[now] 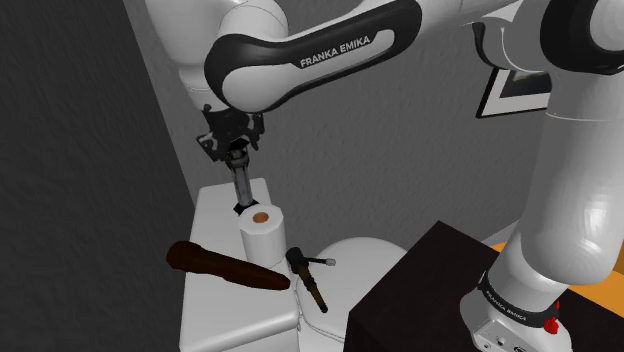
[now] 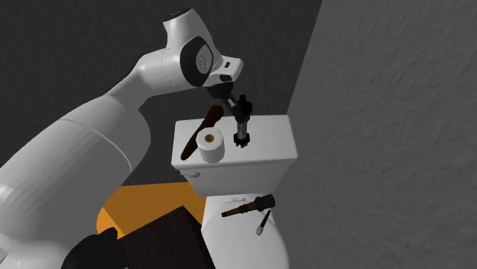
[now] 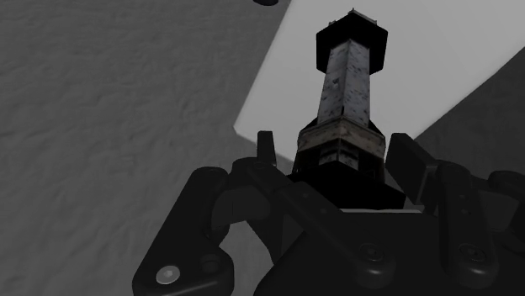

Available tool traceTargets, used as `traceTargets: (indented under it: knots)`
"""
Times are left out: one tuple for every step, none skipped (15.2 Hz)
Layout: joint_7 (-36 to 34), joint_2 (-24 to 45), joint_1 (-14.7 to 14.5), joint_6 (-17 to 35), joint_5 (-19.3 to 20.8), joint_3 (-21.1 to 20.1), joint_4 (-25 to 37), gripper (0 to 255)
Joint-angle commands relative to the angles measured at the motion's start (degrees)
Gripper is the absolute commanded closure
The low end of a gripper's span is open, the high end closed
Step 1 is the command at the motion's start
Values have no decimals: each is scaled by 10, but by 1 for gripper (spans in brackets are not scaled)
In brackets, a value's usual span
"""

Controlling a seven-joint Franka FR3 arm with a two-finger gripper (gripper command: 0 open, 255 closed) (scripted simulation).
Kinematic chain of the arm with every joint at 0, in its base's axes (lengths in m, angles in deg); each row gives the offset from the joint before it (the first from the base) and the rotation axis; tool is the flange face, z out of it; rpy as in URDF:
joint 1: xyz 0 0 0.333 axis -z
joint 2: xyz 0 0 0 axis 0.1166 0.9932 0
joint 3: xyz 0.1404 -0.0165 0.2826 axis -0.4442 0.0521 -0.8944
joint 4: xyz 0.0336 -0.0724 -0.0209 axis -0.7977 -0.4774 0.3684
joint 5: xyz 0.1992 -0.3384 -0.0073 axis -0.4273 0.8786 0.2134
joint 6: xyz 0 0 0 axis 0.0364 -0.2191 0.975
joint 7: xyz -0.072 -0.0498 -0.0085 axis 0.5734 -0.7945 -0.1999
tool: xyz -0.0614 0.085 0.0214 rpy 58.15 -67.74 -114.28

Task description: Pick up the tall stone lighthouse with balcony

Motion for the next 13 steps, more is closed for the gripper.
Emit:
traceTargets:
  knots:
    - [5, -1, -2, -13, -2, -1, 13, 255]
    - [8, -1, -2, -19, -3, -1, 20, 255]
    - [11, -1, -3, -26, -4, -2, 28, 255]
    - [14, -1, -4, -33, -5, -2, 35, 255]
    - [17, -1, -5, -40, -5, -3, 43, 255]
    - [20, -1, -6, -47, -6, -3, 50, 255]
    - [23, -1, -7, -54, -6, -3, 58, 255]
    - [26, 0, -9, -61, -6, -4, 67, 255]
    - [28, 1, -10, -68, -6, -4, 75, 255]
    - [31, 2, -12, -76, -6, -4, 84, 255]
    - [34, 3, -13, -83, -6, -4, 93, 255]
    - [34, 3, -14, -84, -6, -4, 94, 255]
    - [34, 3, -14, -85, -6, -4, 94, 255]
